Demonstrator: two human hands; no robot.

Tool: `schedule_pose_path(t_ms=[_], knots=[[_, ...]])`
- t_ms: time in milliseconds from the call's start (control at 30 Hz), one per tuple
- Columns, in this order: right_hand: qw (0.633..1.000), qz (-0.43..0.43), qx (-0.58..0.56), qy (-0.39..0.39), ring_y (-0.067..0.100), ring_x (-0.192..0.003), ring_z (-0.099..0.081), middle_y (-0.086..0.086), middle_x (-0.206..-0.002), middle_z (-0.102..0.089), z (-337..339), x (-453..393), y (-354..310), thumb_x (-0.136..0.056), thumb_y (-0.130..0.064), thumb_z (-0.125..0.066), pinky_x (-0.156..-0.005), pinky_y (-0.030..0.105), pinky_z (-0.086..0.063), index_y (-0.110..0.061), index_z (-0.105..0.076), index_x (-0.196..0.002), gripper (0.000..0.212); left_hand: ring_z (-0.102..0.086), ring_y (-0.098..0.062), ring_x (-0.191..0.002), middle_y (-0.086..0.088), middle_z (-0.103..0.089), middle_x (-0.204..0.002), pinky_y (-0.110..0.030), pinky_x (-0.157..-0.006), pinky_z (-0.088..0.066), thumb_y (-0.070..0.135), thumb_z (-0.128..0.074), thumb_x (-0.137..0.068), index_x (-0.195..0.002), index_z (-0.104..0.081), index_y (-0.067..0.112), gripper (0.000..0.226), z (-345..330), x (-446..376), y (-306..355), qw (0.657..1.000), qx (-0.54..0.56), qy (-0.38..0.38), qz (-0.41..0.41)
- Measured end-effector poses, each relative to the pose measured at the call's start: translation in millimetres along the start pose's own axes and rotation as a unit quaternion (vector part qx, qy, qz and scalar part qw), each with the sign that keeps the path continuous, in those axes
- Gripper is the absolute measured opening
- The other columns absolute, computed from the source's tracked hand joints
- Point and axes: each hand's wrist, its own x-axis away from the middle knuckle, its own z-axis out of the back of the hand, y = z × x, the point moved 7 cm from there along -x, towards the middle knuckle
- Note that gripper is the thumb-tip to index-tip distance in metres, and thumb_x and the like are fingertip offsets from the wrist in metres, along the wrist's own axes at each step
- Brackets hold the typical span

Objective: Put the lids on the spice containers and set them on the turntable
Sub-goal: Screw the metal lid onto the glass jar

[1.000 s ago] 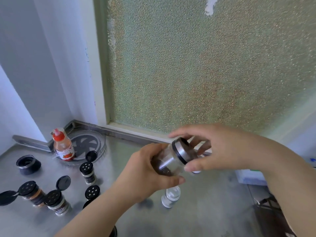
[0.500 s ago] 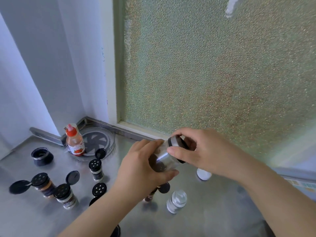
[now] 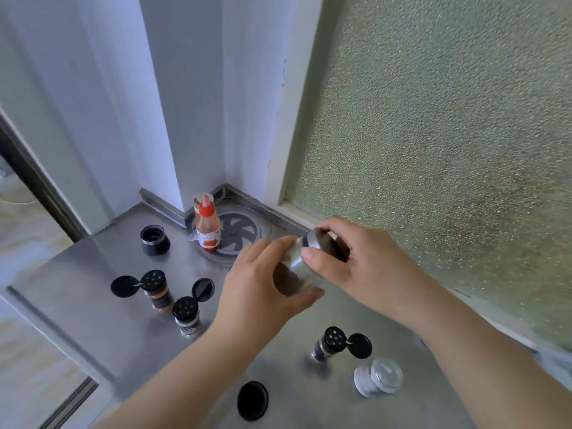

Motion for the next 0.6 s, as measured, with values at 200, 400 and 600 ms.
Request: schedule_pose_path(t_ms=[200, 400, 600], knots=[[0.998, 0.025, 0.051, -0.022, 0.006, -0.083, -0.058, -0.011, -0.093, -0.062, -26.0, -41.5, -34.1, -0.067, -0.047, -0.073, -0.074, 0.018, -0.045, -0.029, -0.056, -0.103, 0.044, -0.053, 0.017, -0.079, 0.029, -0.055, -0.082, -0.002, -0.067, -0.04, 0.031, -0.083, -0.056, -0.102, -0.051, 0.036, 0.057, 13.0, -26.7, -40.2, 0.994, 0.078, -0.036, 0.067], [0.997, 0.004, 0.076, -0.026, 0.02, -0.093, -0.062, 0.002, -0.101, -0.068, -54.2, -102.1, -34.7, -0.065, -0.04, -0.078, -0.082, 0.034, -0.051, -0.023, -0.057, -0.111, 0.054, -0.054, 0.004, -0.097, 0.023, -0.055, -0.105, -0.008, -0.077, -0.038, 0.026, -0.083, -0.061, -0.121, -0.041, 0.028, 0.074, 30.0, -66.8, -82.5, 0.985, 0.11, -0.081, 0.108], [0.992, -0.045, 0.092, -0.074, 0.023, -0.097, -0.062, 0.006, -0.105, -0.067, -119.8, -177.1, 9.8, -0.066, -0.026, -0.078, -0.08, 0.031, -0.05, -0.016, -0.058, -0.111, 0.05, -0.055, -0.012, -0.1, 0.006, -0.058, -0.109, -0.029, -0.09, -0.045, 0.003, -0.063, -0.074, -0.114, -0.046, 0.022, 0.047, 101.2, -95.7, -162.9, 0.985, 0.072, 0.009, 0.154]])
